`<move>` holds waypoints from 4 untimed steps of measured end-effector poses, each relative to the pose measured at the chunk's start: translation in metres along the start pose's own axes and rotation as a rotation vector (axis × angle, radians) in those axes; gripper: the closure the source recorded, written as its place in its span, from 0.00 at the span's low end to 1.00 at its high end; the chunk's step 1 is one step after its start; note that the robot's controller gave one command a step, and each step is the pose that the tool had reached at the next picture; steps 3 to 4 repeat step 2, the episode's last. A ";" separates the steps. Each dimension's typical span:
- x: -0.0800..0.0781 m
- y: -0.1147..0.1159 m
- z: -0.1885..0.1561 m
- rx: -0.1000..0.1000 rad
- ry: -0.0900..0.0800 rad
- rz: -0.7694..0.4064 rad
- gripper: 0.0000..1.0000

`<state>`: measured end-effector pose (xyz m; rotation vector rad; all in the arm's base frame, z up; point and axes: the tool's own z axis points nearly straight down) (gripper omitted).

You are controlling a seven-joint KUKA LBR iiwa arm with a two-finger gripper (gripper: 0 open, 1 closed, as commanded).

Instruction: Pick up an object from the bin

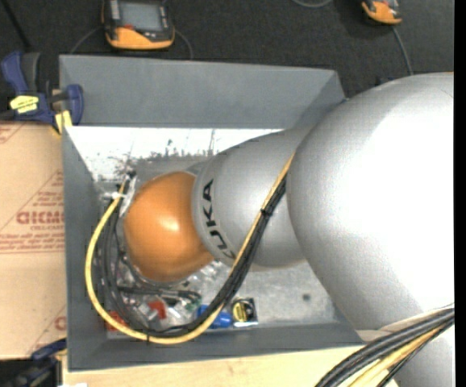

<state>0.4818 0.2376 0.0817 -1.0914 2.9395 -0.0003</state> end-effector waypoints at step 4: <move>-0.015 -0.047 -0.207 0.003 -0.006 0.006 1.00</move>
Offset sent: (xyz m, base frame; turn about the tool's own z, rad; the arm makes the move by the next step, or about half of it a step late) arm 0.0327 -0.0155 0.0989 -0.0170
